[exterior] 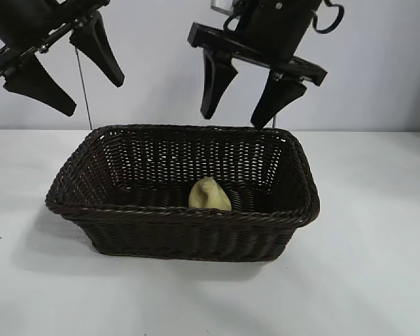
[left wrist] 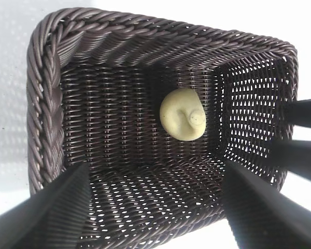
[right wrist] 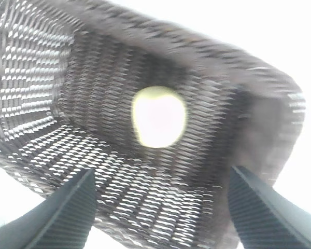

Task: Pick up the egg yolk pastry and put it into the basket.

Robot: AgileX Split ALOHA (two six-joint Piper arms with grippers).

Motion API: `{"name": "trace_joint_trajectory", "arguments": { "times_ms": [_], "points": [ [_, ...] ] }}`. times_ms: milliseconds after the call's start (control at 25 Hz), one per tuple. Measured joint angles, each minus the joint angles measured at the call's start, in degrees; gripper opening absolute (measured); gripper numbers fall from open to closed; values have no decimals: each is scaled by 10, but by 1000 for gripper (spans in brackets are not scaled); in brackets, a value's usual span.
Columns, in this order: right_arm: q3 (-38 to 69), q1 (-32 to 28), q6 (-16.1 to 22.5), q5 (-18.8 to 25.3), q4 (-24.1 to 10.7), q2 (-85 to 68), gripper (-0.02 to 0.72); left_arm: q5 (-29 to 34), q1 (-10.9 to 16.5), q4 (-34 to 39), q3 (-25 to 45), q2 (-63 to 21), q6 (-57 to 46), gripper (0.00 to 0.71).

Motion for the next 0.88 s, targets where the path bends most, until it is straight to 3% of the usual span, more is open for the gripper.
{"name": "trace_joint_trajectory", "arguments": {
  "times_ms": [880],
  "points": [
    [0, -5, -1, 6, -10, -5, 519, 0, 0, 0, 0, 0, 0, 520]
  ]
}}
